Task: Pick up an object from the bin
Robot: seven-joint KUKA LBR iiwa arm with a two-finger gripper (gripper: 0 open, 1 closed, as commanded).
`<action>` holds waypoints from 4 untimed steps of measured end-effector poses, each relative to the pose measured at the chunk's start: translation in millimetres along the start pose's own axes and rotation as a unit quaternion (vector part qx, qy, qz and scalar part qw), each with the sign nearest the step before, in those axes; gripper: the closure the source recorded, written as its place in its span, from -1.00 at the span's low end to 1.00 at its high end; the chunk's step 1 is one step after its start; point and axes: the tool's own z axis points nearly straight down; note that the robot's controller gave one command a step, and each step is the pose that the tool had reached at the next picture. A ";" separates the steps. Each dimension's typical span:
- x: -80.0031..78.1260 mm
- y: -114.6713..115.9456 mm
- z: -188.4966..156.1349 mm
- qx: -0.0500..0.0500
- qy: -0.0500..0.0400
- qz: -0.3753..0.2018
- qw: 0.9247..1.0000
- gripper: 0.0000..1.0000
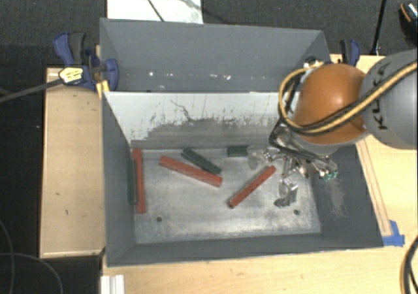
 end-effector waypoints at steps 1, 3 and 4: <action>-4.1 -5.0 62.5 0.000 0.001 -0.017 1.000 -1.00; -11.6 -23.8 -79.5 0.005 -0.005 -0.007 1.000 1.00; -10.3 -22.3 -74.6 0.002 -0.001 -0.007 1.000 -1.00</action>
Offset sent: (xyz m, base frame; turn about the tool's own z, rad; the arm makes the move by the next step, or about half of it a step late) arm 0.0067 -0.0028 -0.0593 -0.0377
